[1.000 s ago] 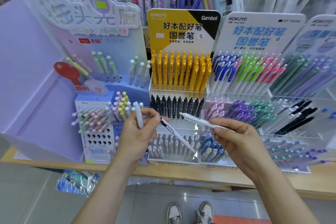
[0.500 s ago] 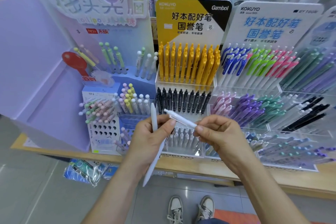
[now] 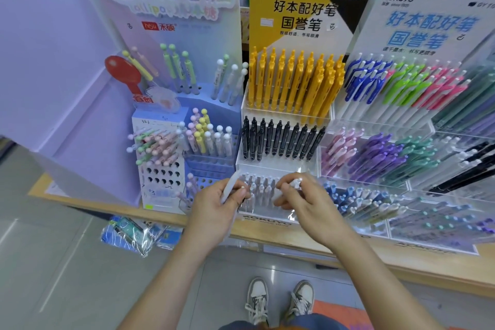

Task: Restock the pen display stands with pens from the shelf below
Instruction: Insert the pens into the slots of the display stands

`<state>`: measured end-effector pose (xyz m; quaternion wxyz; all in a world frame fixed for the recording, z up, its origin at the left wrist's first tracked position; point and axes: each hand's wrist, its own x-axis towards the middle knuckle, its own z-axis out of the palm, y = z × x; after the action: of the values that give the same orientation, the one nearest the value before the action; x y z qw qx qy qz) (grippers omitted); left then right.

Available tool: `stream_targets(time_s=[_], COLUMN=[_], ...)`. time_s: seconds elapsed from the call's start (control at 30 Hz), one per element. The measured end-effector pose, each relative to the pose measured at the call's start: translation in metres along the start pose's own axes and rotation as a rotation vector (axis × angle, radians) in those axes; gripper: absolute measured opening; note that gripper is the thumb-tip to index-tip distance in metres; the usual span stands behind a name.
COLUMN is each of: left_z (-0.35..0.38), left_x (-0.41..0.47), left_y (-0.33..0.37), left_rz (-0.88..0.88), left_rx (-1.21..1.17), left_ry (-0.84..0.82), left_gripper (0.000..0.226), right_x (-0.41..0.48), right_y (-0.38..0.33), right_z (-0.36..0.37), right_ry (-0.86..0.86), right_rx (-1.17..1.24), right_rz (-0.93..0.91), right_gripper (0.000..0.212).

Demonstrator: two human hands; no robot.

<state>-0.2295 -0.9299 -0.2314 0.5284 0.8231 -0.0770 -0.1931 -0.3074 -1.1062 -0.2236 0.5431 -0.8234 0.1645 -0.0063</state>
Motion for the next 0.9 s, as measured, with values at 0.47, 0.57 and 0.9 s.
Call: stream_targets(time_s=[0.47,0.57,0.9], left_z=[0.005,0.006,0.005], left_x=[0.001,0.002,0.004], left_y=[-0.014,-0.014,-0.011], left_rz=[-0.013,-0.005,0.009], left_rx=[-0.114,-0.097,-0.094], left_ry=[0.041,0.062,0.059], left_gripper=[0.015,0.015,0.019], right_x=[0.009,0.012,0.013], right_y=[0.039,0.044,0.047], right_z=[0.043,0.048,0.063], right_ry=[0.265,0.26,0.221], right_rx=[-0.404,-0.463,-0.436], right_rz=[-0.095,-0.117,-0.135], right_gripper=[0.021,0.021,0.028])
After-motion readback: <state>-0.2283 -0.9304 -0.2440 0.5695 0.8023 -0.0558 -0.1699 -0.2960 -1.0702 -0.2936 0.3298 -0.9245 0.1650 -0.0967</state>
